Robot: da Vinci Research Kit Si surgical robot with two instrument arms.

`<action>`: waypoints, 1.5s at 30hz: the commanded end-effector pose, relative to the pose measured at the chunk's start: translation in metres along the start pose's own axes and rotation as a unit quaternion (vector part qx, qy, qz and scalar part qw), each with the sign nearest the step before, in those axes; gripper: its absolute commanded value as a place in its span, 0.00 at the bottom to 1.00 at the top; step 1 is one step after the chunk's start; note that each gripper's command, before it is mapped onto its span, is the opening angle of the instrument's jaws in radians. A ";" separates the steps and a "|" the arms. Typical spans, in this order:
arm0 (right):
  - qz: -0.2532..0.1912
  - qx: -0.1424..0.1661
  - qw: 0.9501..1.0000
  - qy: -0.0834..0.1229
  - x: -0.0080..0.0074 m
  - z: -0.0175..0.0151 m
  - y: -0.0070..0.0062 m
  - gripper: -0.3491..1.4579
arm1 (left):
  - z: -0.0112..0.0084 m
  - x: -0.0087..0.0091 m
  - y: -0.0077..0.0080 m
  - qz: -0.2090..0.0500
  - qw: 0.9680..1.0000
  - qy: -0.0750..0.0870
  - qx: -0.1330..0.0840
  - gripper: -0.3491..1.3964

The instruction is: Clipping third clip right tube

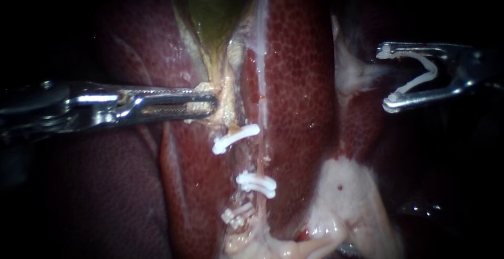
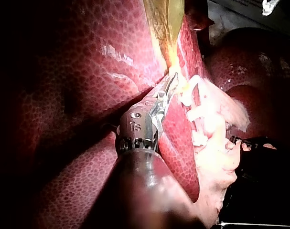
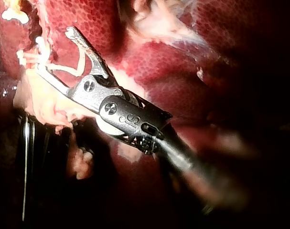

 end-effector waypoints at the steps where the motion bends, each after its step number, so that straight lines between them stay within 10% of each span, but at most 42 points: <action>1: 0.000 0.000 1.000 0.000 0.0000 0.0000 0.0000 0.53 | 0.0000 0.0000 0.0000 0.000 1.000 0.000 0.000 0.06; 15: 0.000 -0.001 1.000 0.001 0.0000 0.0002 0.0000 0.52 | -0.0040 -0.0032 0.0012 -0.007 1.000 0.001 -0.008 0.07; 29: 0.003 0.001 1.000 0.001 -0.0001 0.0004 -0.0001 0.52 | -0.0097 -0.0079 0.0023 -0.015 0.999 -0.031 -0.020 0.09; 45: 0.047 0.005 0.999 -0.005 -0.0021 0.0017 -0.0011 0.51 | -0.0102 -0.0082 0.0018 -0.015 0.999 -0.035 -0.021 0.09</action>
